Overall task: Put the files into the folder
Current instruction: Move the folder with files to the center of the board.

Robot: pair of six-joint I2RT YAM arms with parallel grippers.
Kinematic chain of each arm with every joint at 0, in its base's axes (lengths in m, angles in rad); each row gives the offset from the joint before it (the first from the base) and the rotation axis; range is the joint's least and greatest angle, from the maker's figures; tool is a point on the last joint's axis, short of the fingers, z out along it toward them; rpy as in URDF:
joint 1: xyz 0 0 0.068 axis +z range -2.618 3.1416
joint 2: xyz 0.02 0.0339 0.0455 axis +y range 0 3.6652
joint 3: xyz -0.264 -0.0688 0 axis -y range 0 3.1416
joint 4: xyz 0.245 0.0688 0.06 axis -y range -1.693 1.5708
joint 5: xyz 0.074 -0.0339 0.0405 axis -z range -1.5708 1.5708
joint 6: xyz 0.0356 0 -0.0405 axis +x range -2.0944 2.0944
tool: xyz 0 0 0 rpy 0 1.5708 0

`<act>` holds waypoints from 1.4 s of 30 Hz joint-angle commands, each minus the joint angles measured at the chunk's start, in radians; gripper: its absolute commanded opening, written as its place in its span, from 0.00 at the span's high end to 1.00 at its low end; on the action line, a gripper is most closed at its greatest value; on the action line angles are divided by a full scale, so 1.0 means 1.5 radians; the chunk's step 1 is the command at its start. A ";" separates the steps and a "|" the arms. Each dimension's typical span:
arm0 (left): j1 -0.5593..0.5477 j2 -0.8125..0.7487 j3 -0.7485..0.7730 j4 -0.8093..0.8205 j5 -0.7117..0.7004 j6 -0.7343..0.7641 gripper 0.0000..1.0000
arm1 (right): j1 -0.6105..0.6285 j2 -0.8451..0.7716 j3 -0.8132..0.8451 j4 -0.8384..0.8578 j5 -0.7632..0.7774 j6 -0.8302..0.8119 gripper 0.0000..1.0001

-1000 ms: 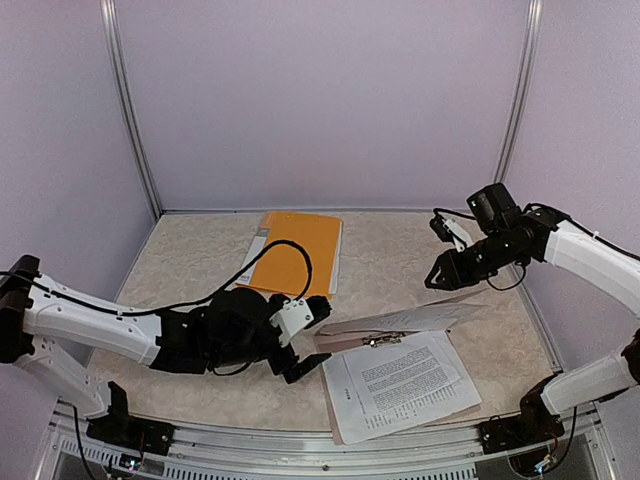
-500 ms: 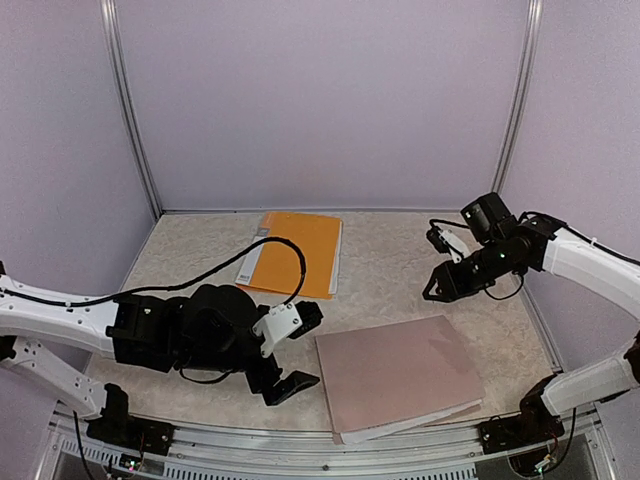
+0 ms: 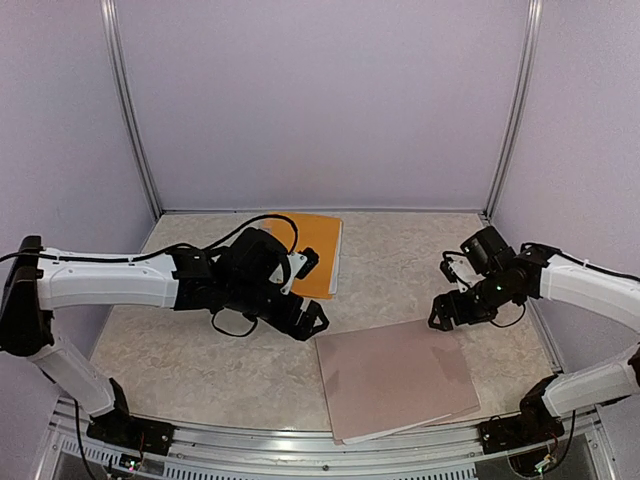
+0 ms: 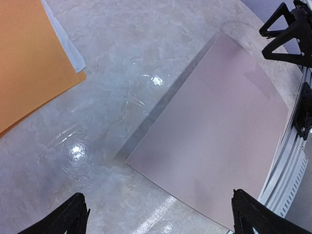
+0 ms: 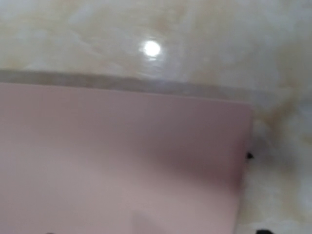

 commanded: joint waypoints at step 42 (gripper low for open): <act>0.166 0.357 0.226 -0.013 0.417 -0.289 0.28 | -0.097 0.265 -0.007 0.292 -0.157 -0.003 0.24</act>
